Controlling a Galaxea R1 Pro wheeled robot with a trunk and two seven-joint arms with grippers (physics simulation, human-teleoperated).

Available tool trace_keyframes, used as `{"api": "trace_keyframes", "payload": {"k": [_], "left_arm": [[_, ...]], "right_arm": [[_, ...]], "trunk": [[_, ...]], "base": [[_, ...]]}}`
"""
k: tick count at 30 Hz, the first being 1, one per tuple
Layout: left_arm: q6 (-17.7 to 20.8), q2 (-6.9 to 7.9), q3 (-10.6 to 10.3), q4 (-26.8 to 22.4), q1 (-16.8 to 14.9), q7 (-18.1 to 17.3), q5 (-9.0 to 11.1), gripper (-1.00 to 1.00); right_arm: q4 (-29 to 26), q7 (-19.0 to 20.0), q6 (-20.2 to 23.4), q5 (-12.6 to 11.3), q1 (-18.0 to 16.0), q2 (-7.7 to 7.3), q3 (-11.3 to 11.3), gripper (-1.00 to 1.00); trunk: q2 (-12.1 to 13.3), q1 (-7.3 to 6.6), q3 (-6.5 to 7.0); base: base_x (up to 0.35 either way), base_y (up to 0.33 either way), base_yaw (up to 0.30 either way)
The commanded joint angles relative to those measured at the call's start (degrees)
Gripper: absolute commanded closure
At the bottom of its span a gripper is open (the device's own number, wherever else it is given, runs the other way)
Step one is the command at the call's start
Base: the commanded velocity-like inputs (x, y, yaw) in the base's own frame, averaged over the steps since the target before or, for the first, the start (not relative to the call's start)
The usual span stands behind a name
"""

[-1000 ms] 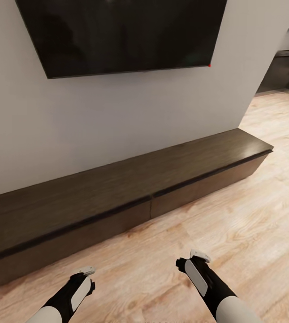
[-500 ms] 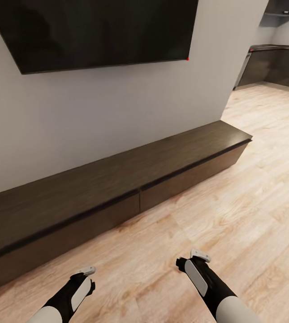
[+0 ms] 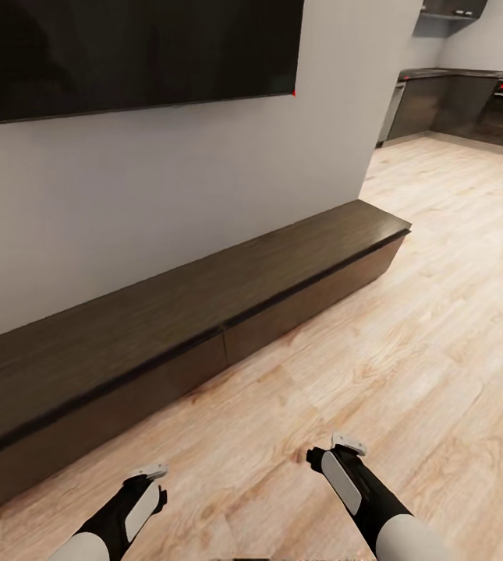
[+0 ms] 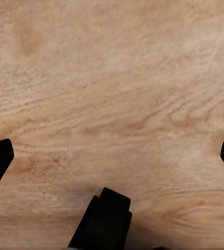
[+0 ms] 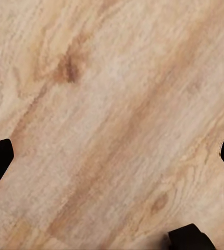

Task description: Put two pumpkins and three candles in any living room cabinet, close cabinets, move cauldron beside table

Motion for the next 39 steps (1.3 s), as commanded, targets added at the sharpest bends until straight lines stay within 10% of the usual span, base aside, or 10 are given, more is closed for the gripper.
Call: {"api": "trace_keyframes", "payload": {"k": [1, 11, 39], "left_arm": [[0.19, 0.06, -0.52, 0.05, -0.01, -0.06, 0.56, -1.00], [0.16, 0.70, -1.64, 0.39, -0.02, -8.06, 0.44, -1.00], [0.12, 0.75, -1.66, 0.39, -0.02, -8.46, 0.43, -1.00]], "right_arm": [[-0.06, -0.46, 0.14, -0.44, -0.04, -0.04, 0.28, -1.00], [1.59, -0.43, -0.88, -0.50, -0.04, -0.04, 0.22, -1.00], [1.89, -0.43, -1.88, -0.53, -0.04, -0.04, 0.25, -1.00]], "trunk": [[-0.02, -0.01, -0.12], [-0.02, -0.01, -0.84], [-0.02, -0.01, -2.87]], "base": [[0.000, 0.000, -0.188], [0.000, 0.000, -0.188], [0.000, 0.000, -0.188]]}}
